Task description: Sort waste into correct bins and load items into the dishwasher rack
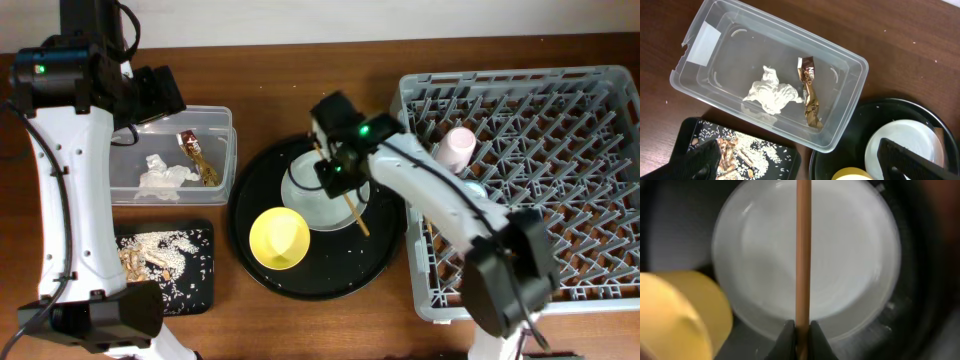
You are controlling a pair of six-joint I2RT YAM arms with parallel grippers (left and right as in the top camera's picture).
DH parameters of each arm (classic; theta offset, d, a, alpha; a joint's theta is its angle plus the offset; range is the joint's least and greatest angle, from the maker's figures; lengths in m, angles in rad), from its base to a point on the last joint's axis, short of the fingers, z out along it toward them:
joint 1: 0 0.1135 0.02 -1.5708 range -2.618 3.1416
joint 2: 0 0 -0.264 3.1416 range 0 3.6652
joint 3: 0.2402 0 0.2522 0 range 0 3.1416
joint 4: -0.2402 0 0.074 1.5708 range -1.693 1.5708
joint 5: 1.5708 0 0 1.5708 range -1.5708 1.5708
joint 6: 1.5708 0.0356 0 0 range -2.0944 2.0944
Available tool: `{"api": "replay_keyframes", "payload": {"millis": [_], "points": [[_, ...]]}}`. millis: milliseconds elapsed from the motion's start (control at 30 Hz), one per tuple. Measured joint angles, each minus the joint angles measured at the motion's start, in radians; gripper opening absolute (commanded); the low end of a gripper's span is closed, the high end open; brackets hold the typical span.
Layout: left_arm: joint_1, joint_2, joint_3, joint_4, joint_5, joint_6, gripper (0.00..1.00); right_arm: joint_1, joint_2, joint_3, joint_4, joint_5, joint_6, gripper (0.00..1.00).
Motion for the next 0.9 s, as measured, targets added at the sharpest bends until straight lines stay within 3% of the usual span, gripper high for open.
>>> {"api": "replay_keyframes", "payload": {"millis": [200, 367, 600, 833, 900], "points": [[0.000, 0.000, 0.000, 0.001, 0.000, 0.000, 1.00, -0.193, -0.167, 0.045, -0.164, -0.003, -0.029, 0.04], [0.000, 0.000, 0.000, 0.000, 0.000, 0.000, 1.00, -0.317, -0.182, 0.045, -0.249, -0.003, -0.075, 0.04], [0.000, 0.000, 0.000, 0.000, 0.000, 0.000, 1.00, -0.336, -0.171, 0.033, -0.241, 0.067, -0.063, 0.04], [0.000, 0.000, 0.000, 0.000, 0.000, 0.000, 1.00, -0.356, -0.125, -0.095, -0.125, 0.148, 0.008, 0.05], [0.000, 0.000, 0.000, 0.000, 0.000, 0.000, 1.00, -0.360, -0.125, -0.098, -0.110, 0.152, 0.009, 0.11]]}}
